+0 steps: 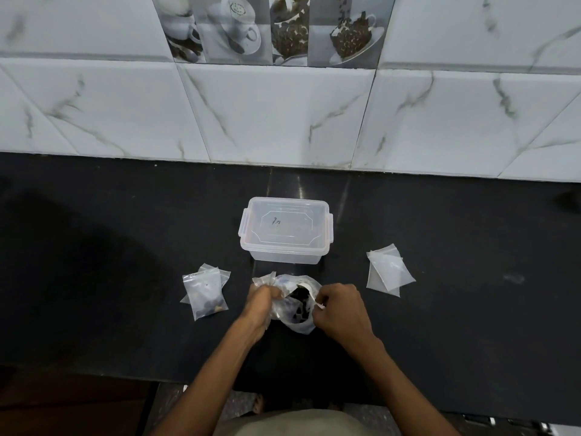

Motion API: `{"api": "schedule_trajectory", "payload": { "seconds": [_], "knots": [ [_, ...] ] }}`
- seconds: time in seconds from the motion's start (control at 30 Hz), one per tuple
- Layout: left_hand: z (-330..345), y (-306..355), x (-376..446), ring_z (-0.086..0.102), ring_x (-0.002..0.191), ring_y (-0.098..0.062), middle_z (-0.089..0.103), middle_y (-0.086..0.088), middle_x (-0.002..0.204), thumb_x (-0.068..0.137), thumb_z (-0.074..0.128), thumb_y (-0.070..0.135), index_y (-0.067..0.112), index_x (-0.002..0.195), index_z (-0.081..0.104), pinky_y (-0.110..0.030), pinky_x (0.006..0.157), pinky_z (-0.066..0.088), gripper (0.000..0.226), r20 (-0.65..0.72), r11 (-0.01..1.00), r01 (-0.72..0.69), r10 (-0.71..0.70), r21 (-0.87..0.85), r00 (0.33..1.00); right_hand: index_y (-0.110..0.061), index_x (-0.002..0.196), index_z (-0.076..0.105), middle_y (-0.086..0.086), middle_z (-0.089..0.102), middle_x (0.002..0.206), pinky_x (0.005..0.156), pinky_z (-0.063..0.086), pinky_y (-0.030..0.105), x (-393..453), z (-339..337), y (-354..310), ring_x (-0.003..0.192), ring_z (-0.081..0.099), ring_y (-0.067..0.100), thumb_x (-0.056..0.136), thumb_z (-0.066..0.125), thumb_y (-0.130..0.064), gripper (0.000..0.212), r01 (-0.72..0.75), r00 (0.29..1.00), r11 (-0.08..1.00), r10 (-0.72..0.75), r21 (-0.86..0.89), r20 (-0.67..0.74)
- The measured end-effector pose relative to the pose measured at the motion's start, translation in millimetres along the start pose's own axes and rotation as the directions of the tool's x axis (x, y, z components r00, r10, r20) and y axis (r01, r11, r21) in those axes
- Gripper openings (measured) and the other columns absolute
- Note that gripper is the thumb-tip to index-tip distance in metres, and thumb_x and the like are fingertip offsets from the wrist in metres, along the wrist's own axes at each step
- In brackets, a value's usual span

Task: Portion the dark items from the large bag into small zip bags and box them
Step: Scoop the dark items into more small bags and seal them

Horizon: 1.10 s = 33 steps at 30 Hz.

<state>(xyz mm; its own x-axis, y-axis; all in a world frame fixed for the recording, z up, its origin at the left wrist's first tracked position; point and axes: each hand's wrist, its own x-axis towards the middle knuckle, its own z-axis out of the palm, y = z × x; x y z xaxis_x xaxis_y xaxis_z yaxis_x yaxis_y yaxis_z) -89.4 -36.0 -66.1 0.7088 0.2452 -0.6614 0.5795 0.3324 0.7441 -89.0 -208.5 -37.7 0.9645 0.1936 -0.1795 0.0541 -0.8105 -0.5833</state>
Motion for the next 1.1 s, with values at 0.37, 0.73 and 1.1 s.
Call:
{"api": "schedule_trajectory", "payload": {
  "seconds": [0.37,0.73,1.1],
  "knots": [
    [-0.4,0.6,6.3,0.067,0.086,-0.034,0.071,-0.015,0.085,0.066,0.056,-0.002,-0.002,0.104,0.068,-0.041,0.075,0.056,0.040,0.031,0.997,-0.033,0.031,0.066,0.999,-0.015,0.066,0.076,0.000,0.072,0.062,0.054,0.059,0.025,2.5,-10.6,4.9,0.053,0.068,0.010,0.072,0.074,-0.001,0.016,-0.280,0.960,0.885,0.267,0.373,0.087],
    [6.4,1.4,7.5,0.064,0.085,-0.032,0.067,-0.015,0.086,0.082,0.052,-0.011,0.010,0.084,0.065,-0.042,0.084,0.053,0.025,-0.001,0.996,-0.015,0.015,0.093,1.000,-0.011,0.066,0.075,0.006,0.072,0.060,0.053,0.060,0.030,4.1,-19.4,3.9,0.052,0.067,0.015,0.074,0.074,-0.001,0.013,-0.314,0.948,0.854,0.306,0.414,0.087],
    [13.8,-1.0,3.8,0.068,0.085,-0.024,0.072,-0.009,0.089,0.086,0.052,-0.011,0.008,0.098,0.070,-0.034,0.079,0.054,0.029,-0.040,0.988,-0.055,0.061,0.143,0.997,-0.006,0.069,0.075,0.011,0.072,0.063,0.047,0.054,0.024,5.0,-26.9,7.1,0.049,0.064,0.015,0.078,0.075,0.001,0.011,-0.367,0.930,0.831,0.328,0.418,0.164]
  ]
}}
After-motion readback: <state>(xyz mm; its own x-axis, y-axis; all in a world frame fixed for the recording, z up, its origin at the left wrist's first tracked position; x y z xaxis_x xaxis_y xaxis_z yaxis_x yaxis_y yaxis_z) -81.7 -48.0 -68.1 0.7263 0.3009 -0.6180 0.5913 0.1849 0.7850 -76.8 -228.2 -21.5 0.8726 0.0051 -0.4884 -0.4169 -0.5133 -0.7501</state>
